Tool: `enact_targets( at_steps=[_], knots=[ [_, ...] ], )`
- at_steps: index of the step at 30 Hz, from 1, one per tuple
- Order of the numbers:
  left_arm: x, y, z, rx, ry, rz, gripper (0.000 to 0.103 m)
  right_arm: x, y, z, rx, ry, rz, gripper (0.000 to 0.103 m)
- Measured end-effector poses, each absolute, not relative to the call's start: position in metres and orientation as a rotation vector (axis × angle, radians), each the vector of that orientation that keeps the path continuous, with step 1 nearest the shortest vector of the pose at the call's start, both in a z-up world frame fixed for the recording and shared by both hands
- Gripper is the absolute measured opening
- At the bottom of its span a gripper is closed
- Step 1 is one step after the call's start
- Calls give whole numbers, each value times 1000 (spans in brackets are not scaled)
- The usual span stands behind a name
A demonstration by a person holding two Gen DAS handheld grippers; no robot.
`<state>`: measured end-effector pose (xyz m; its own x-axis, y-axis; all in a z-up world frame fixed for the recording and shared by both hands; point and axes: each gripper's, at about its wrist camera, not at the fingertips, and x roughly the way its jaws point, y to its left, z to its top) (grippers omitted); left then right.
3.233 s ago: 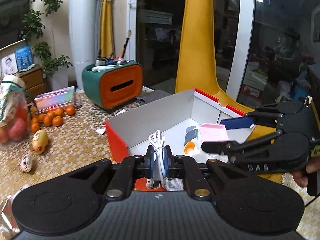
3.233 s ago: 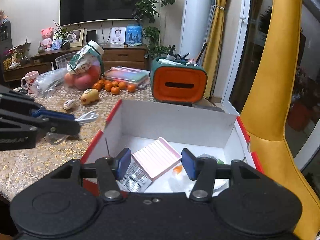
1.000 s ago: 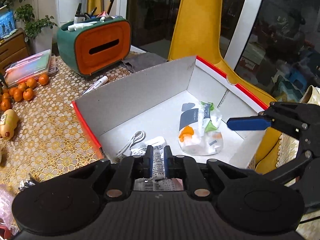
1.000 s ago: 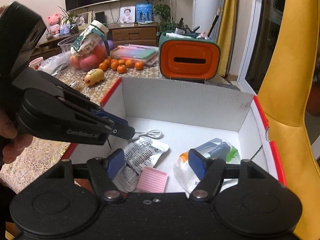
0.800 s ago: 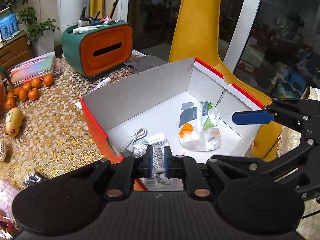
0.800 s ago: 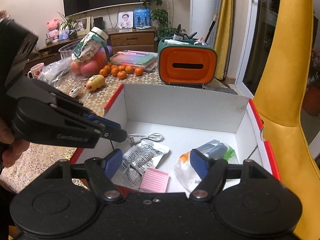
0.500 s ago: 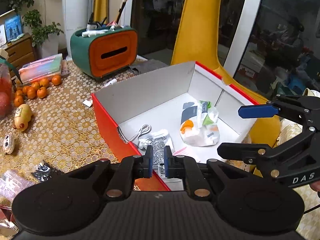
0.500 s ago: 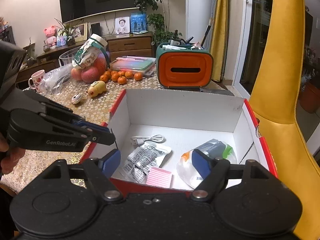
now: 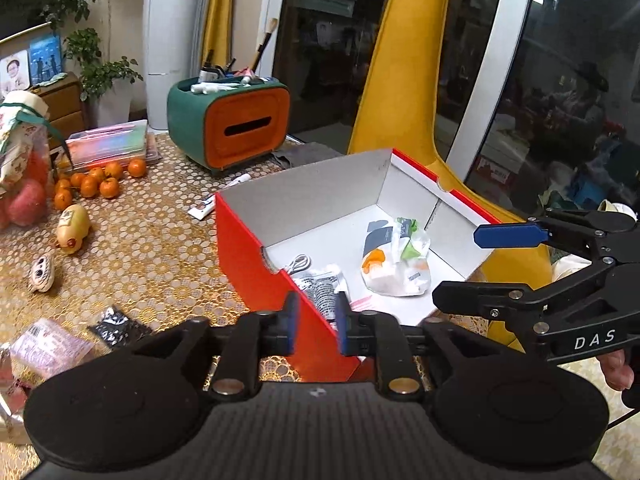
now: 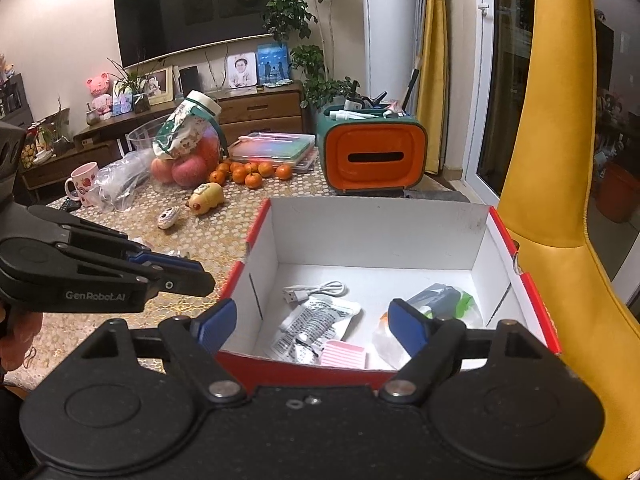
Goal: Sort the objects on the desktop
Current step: 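Move both tools back toward the remaining items on the table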
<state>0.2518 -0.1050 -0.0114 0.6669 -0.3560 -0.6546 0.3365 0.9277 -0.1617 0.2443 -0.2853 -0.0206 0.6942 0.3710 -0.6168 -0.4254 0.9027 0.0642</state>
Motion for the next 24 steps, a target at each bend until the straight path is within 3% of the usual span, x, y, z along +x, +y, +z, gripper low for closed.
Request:
enact_targets(
  at_steps=[2,3,24],
  knots=[
    [247,-99,-9,-34,736,-386,53,241,-281,-19,-90,667,447,83],
    [244,-96,-8,-36,728,-380,59,240,-278,-19,-91,665,450,83],
    [171,-10,-2,-62,655,-248,74,207,-197,-12,-131,636,539,83]
  ],
)
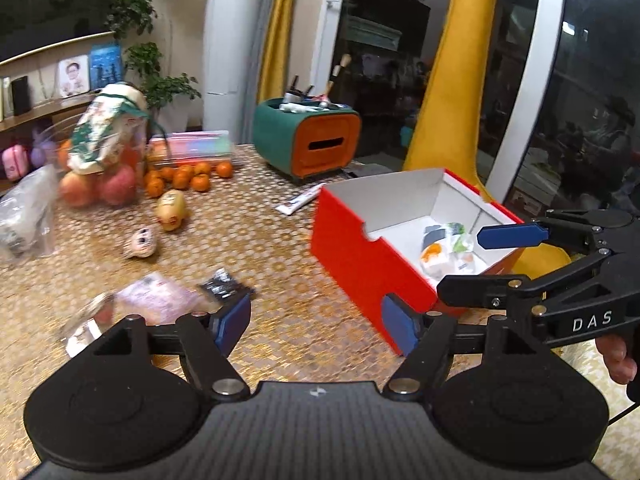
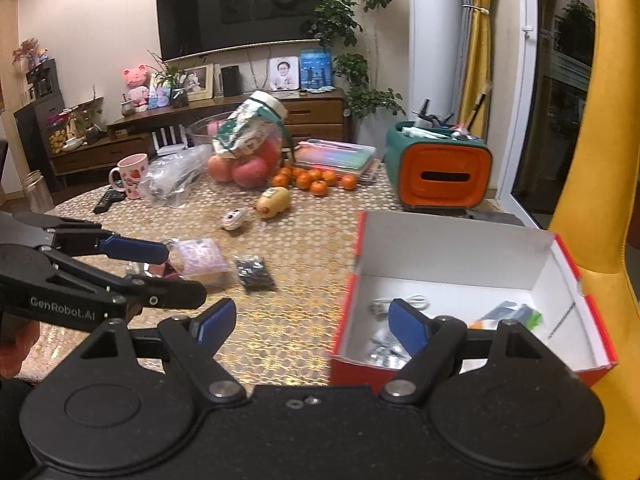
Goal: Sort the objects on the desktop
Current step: 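Move both tools back toward the remaining items on the table, then lower the left tool onto the silver foil bag while the right tool approaches the dark packet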
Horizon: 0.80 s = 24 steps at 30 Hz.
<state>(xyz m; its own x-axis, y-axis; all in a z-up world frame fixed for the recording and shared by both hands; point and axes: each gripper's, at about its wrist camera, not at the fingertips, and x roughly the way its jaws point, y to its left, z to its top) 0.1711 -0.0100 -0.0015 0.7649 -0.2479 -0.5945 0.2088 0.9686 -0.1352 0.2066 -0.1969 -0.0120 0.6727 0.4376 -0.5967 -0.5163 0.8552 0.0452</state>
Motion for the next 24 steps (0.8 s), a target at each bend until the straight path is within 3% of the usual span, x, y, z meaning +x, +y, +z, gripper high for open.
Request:
enact_targets(
  at_steps=[2,12,14,24],
  knots=[
    [163,-1,-2,-69,645,-238,81,203,-187,-12,-138,630,550,83],
    [131,45,-14,-118,619,-170,93,193,-140,-20,-162,621,600,87],
    [126,55,-18,-129,611,-151,103,192,-133,-23,-162,622,605,89],
    [117,91,-49,-141,621,-59,103,200,-104,-42,-158,653,603,91]
  ],
)
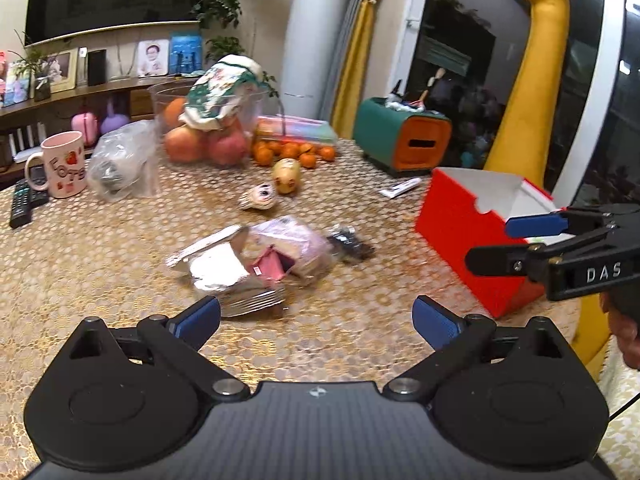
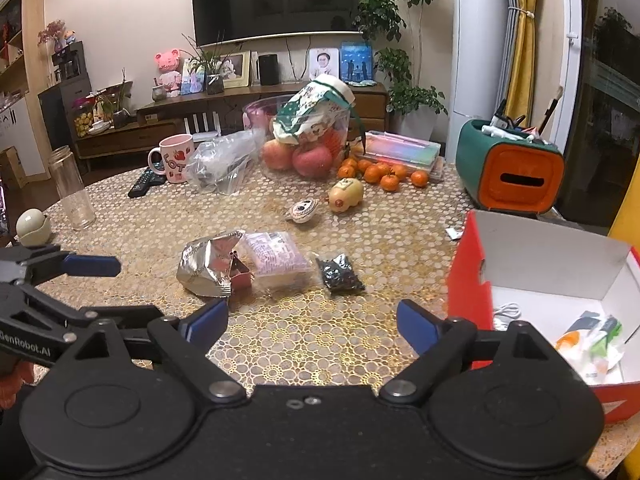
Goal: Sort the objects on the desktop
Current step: 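Lower the left tool onto the silver foil bag while the right tool approaches the dark packet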
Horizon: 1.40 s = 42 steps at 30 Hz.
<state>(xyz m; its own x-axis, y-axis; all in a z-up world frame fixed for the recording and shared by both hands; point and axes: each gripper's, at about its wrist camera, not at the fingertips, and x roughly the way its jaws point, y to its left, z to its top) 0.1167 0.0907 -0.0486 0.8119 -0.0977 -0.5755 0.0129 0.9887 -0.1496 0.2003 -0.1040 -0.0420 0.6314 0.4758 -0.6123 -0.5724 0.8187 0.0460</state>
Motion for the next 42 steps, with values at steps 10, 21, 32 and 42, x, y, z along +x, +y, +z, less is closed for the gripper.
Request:
enact_targets(
  at_steps=[10,21,32,42],
  knots=[
    [154,119,-66,-175,653,32,103,232,-86,-68,-184,680,593,91],
    [198,143,-75,-165,686,154,103,275,-69,-94,-210,693,603,90],
    [238,155,-94,-210,786,226,103,311,-61,-117,-198,714,593,87],
    [249,162,-108,-257,835,227,102,335,-53,-139,-198,750,579,78]
  ],
)
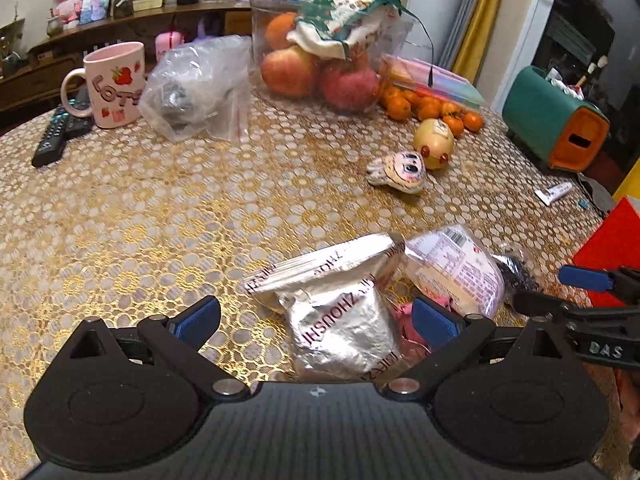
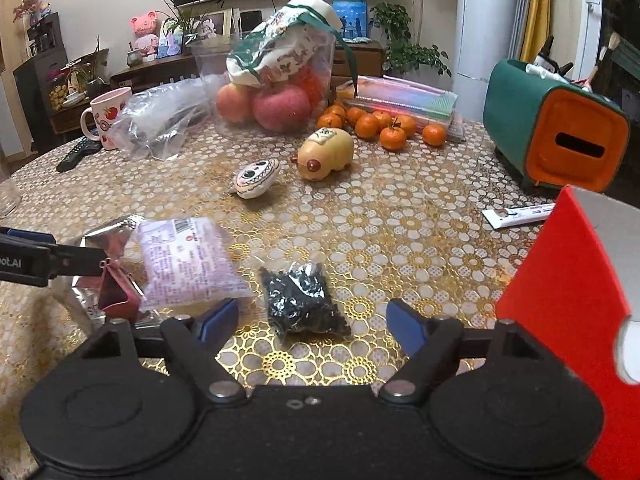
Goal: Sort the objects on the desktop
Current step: 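Lower the left tool onto the silver foil bag while the right tool approaches the dark packet, then close the left tool on the foil bag while the right tool grasps the dark packet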
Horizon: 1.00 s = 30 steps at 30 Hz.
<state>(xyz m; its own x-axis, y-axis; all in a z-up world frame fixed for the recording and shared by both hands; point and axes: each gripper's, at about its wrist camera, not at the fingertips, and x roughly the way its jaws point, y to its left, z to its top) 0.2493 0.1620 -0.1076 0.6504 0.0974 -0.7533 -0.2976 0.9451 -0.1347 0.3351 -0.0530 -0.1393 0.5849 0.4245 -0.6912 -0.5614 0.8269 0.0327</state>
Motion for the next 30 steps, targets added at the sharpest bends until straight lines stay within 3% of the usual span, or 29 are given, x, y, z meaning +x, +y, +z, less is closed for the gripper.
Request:
enact_targets(
  at_steps=[4,8,15,17,22,26,30],
  knots=[
    [250,161,-112,-259,834,231,101,340,-50,-146,-193,763,579,75],
    [250,163,-115,-287,828,222,82,343,-50,-149,-192,776,580,65],
    [248,161,-115,-312,817,208,67,344,-49,-151,-185,783,590,53],
    [246,163,-115,-339,814,192,56,344,-48,-151,-191,782,593,50],
    [245,162,-114,-344,815,194,53,343,-45,-150,-214,778,587,46],
    [243,162,-113,-354,817,192,49,341,-45,-147,-215,775,591,36],
    [241,162,-112,-359,820,196,48,338,-46,-145,-223,786,563,35]
  ],
)
